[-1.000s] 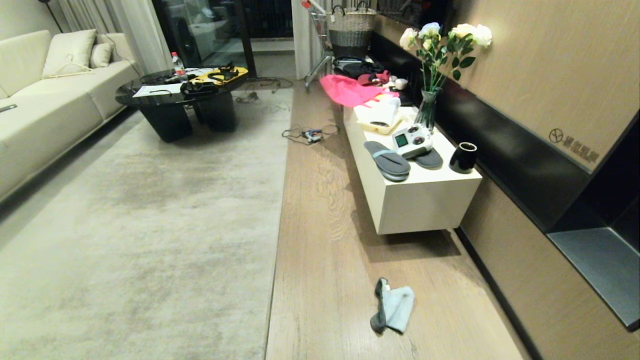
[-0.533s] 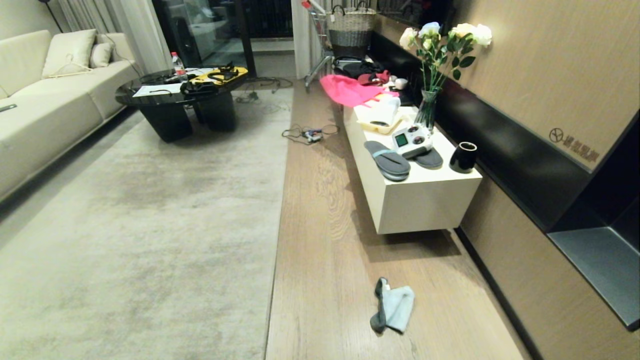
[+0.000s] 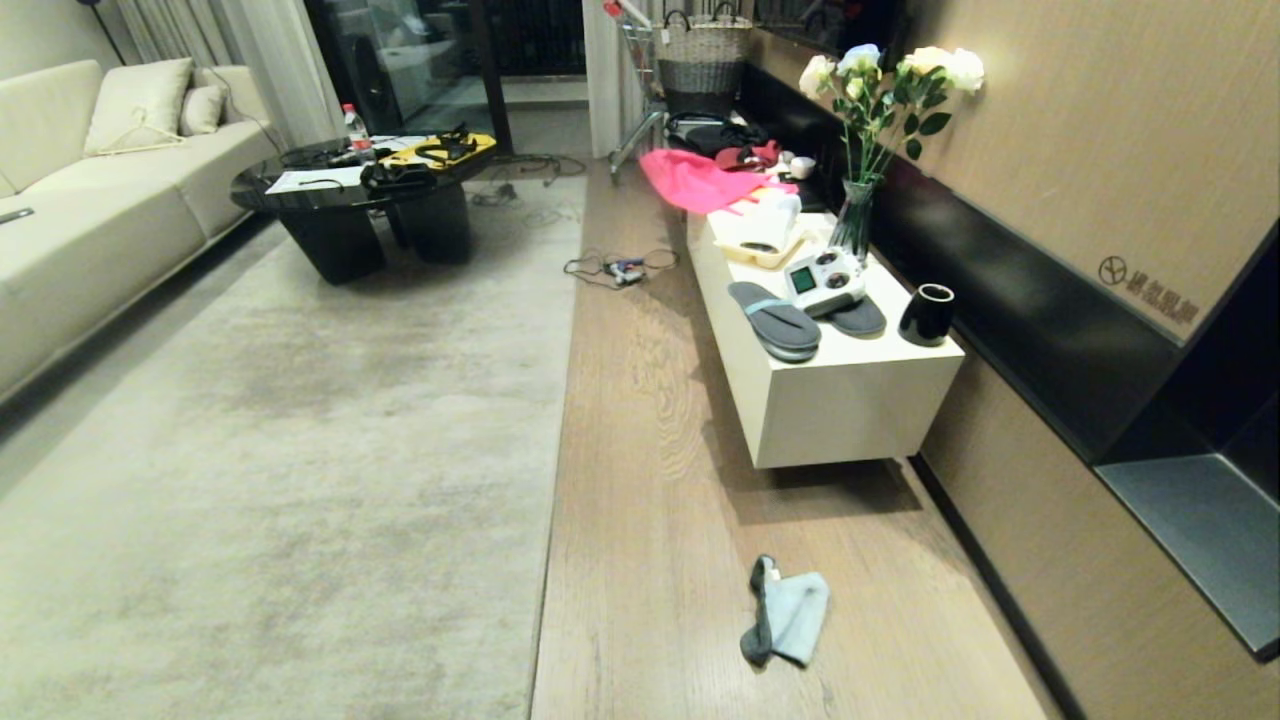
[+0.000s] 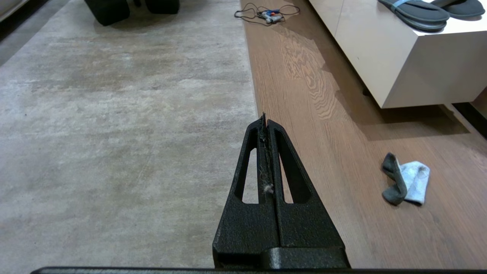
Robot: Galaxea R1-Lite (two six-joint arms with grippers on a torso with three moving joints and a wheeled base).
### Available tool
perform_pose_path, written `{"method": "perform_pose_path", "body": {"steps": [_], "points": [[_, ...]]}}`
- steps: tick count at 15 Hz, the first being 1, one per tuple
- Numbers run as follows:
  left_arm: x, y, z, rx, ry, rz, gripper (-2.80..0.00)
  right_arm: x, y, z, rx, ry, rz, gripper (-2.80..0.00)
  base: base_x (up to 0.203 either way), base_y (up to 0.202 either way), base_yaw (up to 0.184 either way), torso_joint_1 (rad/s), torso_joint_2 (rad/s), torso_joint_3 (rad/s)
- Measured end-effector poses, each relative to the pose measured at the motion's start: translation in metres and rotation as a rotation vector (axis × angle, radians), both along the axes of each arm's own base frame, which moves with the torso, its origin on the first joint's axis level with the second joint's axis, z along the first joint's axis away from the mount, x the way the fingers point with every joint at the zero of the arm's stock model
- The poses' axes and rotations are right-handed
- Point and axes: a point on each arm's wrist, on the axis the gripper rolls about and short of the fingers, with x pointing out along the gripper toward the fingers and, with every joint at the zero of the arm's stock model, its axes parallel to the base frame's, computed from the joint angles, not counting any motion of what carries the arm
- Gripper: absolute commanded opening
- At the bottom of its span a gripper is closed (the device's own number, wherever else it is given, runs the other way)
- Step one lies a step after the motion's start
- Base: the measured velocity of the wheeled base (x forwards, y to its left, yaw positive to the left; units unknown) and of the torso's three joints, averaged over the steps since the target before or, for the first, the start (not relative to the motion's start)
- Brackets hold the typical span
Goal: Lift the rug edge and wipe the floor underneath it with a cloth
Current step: Pick up the rag
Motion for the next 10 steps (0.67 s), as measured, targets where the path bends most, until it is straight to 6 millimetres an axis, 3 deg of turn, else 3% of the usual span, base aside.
{"method": "perform_pose_path", "body": {"steps": [10], "points": [[-0.0004,0.0000,-0.0006,0.000,0.014,0.000,-2.80,0.0000,0.0000,0.0000,0.000,0.000,0.000,-2.80,0.000,0.000,0.000,0.002,0.00,-0.171]]}}
